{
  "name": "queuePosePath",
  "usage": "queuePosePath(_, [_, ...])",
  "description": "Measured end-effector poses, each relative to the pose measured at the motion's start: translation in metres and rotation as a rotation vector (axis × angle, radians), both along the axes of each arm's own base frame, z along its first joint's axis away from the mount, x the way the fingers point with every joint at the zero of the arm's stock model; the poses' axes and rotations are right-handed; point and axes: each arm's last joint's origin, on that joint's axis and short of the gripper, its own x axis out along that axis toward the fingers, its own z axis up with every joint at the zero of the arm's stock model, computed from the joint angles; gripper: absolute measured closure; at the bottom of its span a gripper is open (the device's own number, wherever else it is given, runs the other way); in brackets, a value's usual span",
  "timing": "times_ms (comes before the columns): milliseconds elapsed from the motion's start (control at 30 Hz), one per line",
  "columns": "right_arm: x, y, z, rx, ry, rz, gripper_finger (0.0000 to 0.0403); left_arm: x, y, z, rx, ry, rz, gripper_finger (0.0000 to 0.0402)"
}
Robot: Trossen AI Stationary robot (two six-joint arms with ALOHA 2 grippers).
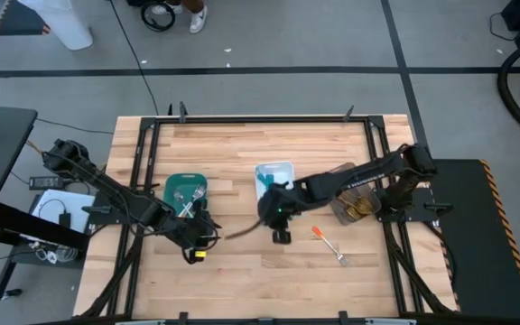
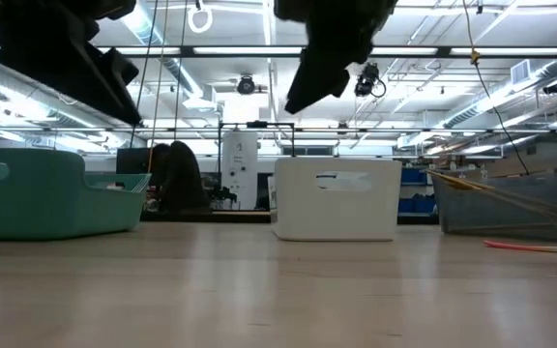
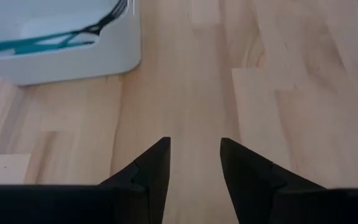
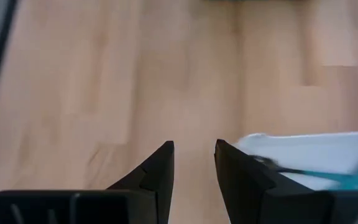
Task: Sort silverware by color (type)
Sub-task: Put the orange fork into the green bin
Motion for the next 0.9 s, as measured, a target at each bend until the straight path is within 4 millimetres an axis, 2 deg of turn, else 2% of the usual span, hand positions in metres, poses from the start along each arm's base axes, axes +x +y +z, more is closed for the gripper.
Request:
queuePosePath(133, [-0.005, 0.019, -0.001, 0.002, 0.011, 0.122, 0.0279, 0.002, 0.000, 0.003, -0.010, -0.045, 0.044, 0.0253])
queuePosePath(267, [-0.008, 0.031, -0.003, -0.015, 0.011, 0.142, 0.0279, 0.002, 0.001, 0.003, 0.001, -0.059, 0.073, 0.0253])
queuePosePath(533, [-0.019, 0.047, -0.018, 0.029, 0.074, 0.075, 0.0279, 0.003, 0.003, 0.004, 0.046, -0.096, 0.130, 0.0253])
queuePosePath(900, [-0.038, 0.065, -0.026, 0.065, 0.218, -0.107, 0.0279, 0.004, 0.004, 0.005, 0.082, -0.107, 0.131, 0.0253])
